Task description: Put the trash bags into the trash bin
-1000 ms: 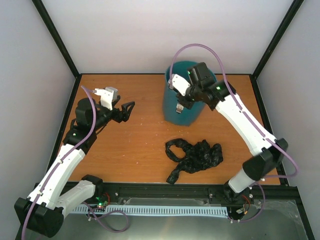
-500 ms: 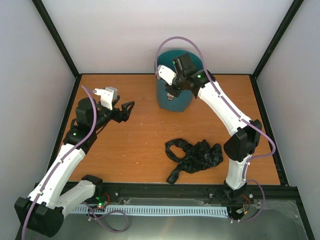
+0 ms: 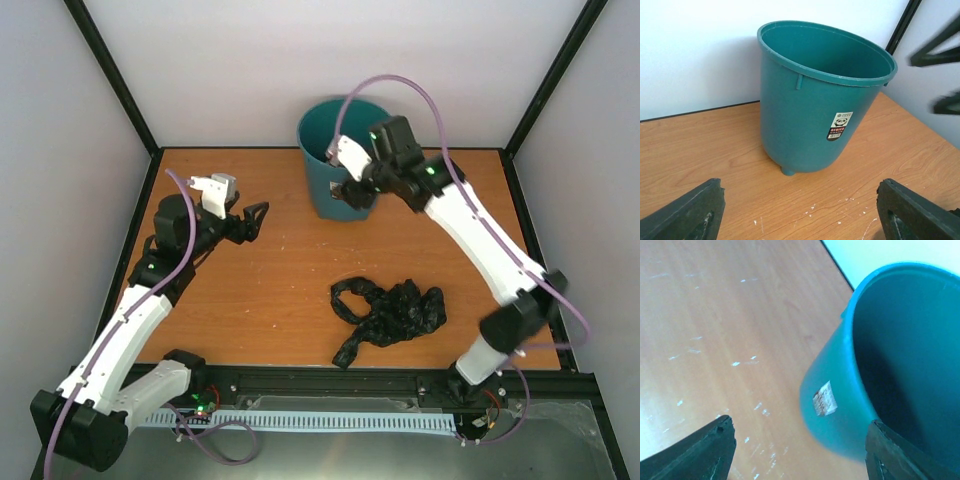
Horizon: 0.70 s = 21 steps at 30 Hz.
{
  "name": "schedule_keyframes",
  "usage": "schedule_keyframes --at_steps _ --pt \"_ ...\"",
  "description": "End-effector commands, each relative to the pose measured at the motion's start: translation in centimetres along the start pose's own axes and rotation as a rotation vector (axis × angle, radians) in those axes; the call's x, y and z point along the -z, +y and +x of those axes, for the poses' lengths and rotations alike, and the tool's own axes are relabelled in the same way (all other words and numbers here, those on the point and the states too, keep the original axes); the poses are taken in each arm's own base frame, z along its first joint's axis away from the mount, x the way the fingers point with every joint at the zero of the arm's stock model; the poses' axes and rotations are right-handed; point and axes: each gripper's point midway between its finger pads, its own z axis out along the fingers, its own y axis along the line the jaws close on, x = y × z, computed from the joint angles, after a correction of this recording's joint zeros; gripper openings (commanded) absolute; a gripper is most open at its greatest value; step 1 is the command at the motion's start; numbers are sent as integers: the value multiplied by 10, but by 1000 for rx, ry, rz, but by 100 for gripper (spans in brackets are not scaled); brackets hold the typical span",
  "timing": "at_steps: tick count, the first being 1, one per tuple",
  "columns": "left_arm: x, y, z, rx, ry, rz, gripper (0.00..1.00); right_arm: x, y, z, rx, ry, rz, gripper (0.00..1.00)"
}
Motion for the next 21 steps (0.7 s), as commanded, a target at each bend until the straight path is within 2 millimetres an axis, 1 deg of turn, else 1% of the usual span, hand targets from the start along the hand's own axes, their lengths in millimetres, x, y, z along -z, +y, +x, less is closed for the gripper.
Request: schedule_keyframes --at_steps 1,3,5,6,8,9,10,11,12,14,16,17,19,20,21 --pt "-3 -4 -5 18 -1 28 78 64 34 2 -78 -118 -27 72" --pt "-7 -16 -1 36 41 104 66 80 41 21 -120 -119 8 74" --pt "-11 -27 12 103 112 172 63 97 48 42 -147 -116 30 73" --pt "-12 -37 19 129 142 218 62 104 52 52 -152 -112 34 73" --pt "-14 -54 37 154 186 252 62 117 57 74 -152 -100 75 72" --pt "-14 -65 46 156 204 273 62 119 58 88 -152 -78 100 72" --pt "-15 -74 58 174 230 291 62 116 60 106 -145 -38 120 72" --pt "-16 -86 72 175 263 321 62 117 62 116 -135 -16 132 71" --pt "-17 -97 89 180 303 347 62 115 62 131 -125 33 153 71" --pt "-19 -110 125 196 392 357 63 108 61 165 -107 158 196 70" --pt "-25 -115 149 203 440 341 63 106 66 194 -80 262 190 71" --pt "-26 -116 159 206 466 334 64 105 72 208 -61 311 172 72" --pt "-29 -114 178 198 514 328 62 107 94 233 3 386 84 74" --pt "-30 -112 188 189 539 318 62 109 105 246 45 413 42 76" --pt "-32 -106 196 178 558 290 62 112 112 259 78 445 26 77"
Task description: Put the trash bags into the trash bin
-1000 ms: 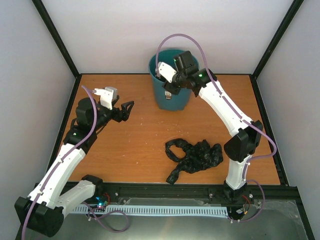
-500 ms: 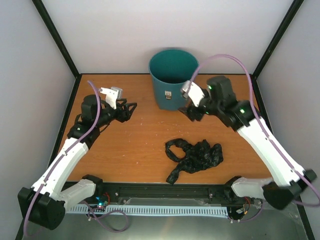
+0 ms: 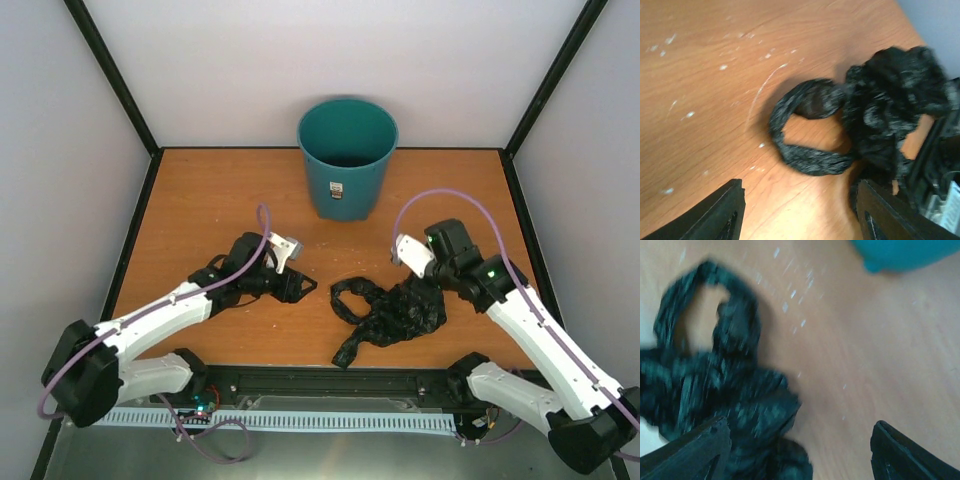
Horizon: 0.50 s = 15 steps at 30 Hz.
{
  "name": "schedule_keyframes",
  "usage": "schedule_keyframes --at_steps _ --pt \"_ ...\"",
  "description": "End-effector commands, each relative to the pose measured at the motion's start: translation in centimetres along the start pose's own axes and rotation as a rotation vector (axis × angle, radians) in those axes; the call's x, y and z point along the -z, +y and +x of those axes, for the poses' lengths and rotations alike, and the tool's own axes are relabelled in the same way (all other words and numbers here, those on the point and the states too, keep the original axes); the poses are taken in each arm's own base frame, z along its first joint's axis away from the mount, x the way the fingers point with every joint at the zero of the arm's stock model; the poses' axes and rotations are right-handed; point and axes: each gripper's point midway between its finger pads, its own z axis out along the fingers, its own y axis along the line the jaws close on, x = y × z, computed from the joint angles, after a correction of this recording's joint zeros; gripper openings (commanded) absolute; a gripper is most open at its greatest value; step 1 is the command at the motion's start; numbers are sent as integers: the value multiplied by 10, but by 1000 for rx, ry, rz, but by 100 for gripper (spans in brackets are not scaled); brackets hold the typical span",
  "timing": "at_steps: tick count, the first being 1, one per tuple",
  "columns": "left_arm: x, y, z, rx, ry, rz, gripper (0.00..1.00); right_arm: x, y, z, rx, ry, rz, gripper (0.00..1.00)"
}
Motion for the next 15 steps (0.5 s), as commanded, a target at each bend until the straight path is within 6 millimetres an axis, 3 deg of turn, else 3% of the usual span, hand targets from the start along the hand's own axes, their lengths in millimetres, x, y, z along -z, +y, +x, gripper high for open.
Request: schedule_keyframes --at_steps 1,5,8,10,12,15 --pt "-14 19 9 15 22 -77 62 1 25 69 189 195 -44 79" --pt "-28 30 11 32 17 -96 66 -19 26 118 232 391 -18 80" --pt "-39 30 3 32 5 -83 67 -38 31 133 255 453 -42 80" --pt "-45 36 -4 23 8 -113 66 -53 19 131 295 456 11 79" --pt "-49 40 -11 3 5 -135 65 -70 -19 117 347 432 174 79" --pt "-50 39 -19 -14 -14 -139 65 -76 -85 63 336 269 420 78"
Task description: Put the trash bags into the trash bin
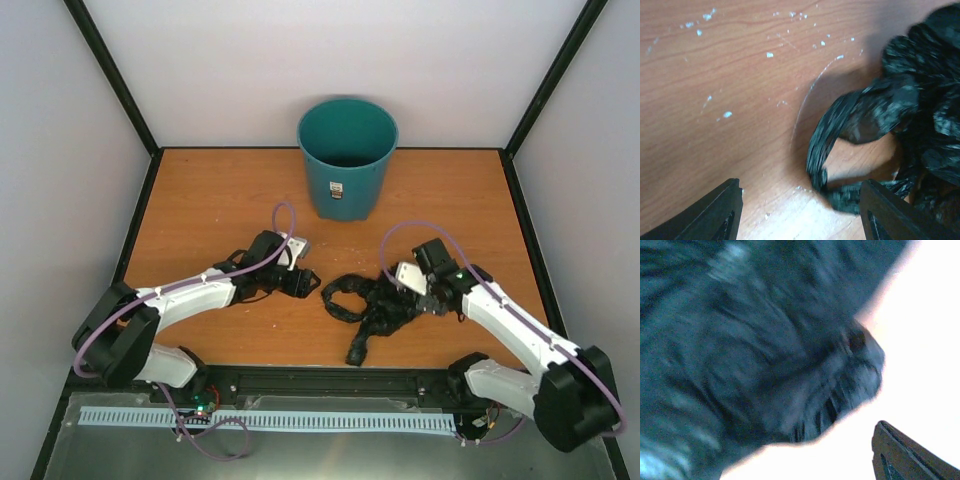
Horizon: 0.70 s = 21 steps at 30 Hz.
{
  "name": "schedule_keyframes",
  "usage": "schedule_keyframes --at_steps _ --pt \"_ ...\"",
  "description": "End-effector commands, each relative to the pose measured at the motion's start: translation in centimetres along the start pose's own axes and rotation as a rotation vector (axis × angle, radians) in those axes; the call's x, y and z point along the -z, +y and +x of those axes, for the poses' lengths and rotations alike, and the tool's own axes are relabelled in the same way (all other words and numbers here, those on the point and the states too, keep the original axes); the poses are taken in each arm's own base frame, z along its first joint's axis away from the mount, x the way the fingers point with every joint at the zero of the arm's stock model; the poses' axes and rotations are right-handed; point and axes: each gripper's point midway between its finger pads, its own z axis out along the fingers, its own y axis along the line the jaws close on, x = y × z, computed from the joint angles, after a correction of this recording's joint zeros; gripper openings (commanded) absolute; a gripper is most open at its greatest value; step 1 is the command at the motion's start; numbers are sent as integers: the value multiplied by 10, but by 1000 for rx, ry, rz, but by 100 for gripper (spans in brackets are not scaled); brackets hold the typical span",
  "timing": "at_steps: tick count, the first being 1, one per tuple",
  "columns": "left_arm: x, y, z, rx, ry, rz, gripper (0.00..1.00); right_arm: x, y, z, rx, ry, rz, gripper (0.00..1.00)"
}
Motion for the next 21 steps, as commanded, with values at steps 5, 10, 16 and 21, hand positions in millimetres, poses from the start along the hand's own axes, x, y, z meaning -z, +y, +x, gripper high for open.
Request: schedule_keyframes --at_steps 5,10,16,21 --pt "8 -19 -43 -56 -126 42 65 37 -169 -58 -122 -202 582 80" --pt "11 -21 -31 -35 -136 78 65 57 -145 -41 -190 -250 459 87" --pt "3 -23 -17 -30 -119 129 65 109 -91 -31 -260 -431 310 88" --pt "-13 -29 -18 -46 -75 174 65 123 -54 -35 -212 -537 190 85"
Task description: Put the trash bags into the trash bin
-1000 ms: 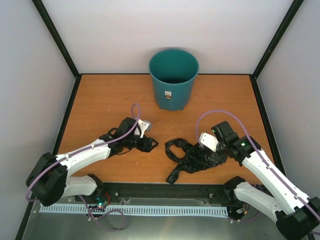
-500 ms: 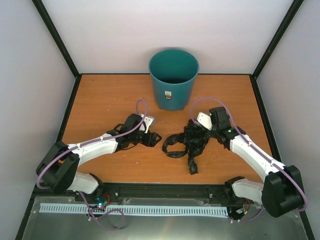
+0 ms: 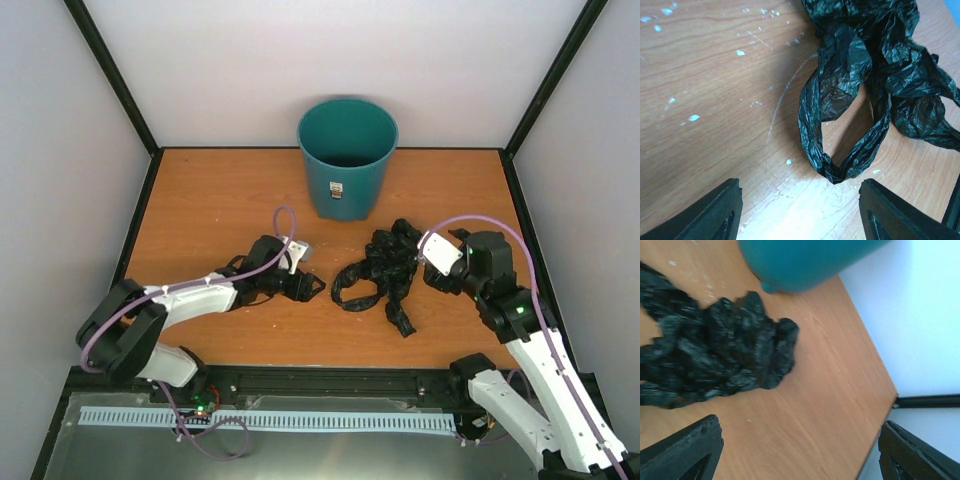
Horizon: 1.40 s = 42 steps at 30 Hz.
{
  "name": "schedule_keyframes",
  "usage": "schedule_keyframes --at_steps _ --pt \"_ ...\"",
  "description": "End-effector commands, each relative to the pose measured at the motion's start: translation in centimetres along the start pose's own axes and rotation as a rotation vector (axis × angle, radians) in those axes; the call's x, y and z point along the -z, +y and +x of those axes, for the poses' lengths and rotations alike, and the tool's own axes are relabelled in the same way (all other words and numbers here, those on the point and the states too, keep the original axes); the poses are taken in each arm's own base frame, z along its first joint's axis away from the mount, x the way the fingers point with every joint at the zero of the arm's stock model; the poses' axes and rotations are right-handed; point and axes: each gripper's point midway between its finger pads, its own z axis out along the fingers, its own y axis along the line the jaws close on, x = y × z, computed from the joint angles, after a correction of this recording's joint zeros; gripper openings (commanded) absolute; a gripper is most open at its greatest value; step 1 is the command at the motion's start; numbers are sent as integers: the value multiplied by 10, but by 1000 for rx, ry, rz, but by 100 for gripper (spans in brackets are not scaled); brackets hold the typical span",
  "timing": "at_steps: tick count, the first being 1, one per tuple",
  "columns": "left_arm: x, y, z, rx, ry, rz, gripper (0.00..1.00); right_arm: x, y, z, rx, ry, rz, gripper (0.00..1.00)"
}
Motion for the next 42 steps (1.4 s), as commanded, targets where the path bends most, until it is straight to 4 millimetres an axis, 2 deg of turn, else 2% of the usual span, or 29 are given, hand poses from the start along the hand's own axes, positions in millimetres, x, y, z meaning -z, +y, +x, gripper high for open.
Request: schedule_keyframes --at_steps 1,7,12,14,16,20,23,28,32,35,37,42 --pt "-13 -19 -17 -40 -13 102 65 13 50 5 -37 -29 -235 84" --pt "-36 -21 -18 -40 11 156 65 7 92 10 -32 -10 -460 80" --pt "-63 -13 -17 -31 14 150 65 12 134 16 -1 -53 -648 83" --pt "-72 -18 -15 -53 16 168 63 14 146 19 -5 -63 -697 85" --pt "-82 -26 -8 -68 39 190 62 14 152 19 -6 -83 -717 87" --pt "-99 -42 5 -104 74 195 58 13 156 11 -26 -151 -713 98" --pt "-104 -45 12 -108 88 158 46 2 164 13 -26 -144 -717 99" --pt "-88 -40 4 -75 20 103 26 -41 144 41 -44 34 -509 92" --pt "-65 -40 -6 -56 -67 78 10 -50 143 55 -4 69 -452 90" --pt "-46 -40 -4 -40 -107 71 5 -63 128 58 -16 102 -367 78" --pt "-35 -40 -1 -35 -112 62 3 -68 116 53 -50 110 -332 66" --pt "-1 -43 -4 -55 -126 15 3 -54 97 3 -129 -7 -412 33"
